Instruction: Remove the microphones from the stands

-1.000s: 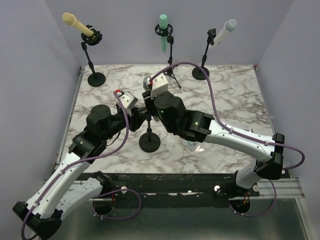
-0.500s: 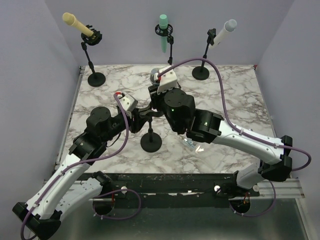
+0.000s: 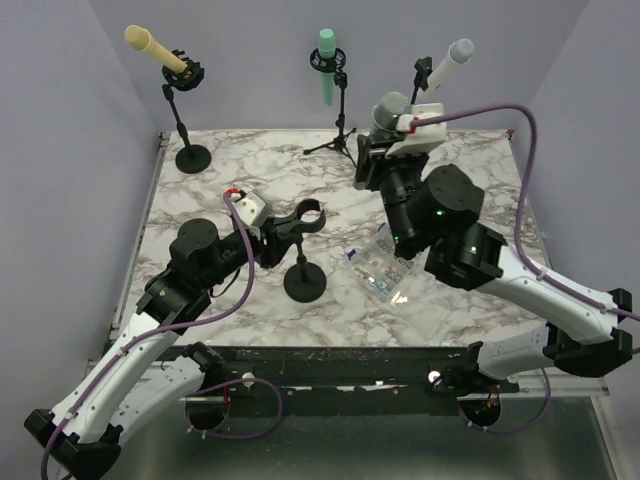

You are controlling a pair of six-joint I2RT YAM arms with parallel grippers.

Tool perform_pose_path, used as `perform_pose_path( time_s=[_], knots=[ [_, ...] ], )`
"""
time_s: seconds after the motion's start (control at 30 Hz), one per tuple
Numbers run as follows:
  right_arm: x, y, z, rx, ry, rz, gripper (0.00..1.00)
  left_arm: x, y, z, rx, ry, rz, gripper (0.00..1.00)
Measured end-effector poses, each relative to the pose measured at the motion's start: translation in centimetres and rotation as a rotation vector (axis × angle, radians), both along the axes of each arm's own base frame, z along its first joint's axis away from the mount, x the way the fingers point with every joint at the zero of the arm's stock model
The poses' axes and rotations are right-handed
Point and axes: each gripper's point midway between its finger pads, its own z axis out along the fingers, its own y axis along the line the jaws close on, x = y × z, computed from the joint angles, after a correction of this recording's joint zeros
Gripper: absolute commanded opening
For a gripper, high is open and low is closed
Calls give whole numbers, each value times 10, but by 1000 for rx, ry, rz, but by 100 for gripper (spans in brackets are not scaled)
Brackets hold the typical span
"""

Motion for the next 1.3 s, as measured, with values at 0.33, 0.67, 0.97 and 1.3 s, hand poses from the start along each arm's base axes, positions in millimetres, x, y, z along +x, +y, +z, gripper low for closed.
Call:
perform_pose_path(
  time_s=[0.33,0.67,0.97,1.3],
  knots=[
    [-6,-19,-45,-76,16,-17,1,11,28,1,1,0,178,0],
    [-24,24,-150,-353,131,283,1,16,102,4,38,-67,531,0],
    [-55,93,-234,-553,258,653,1,1,174,1,60,-144,845,0],
    [-95,156,-357,-859,499,891,1,-15,226,0,62,-191,1105,0]
  ],
)
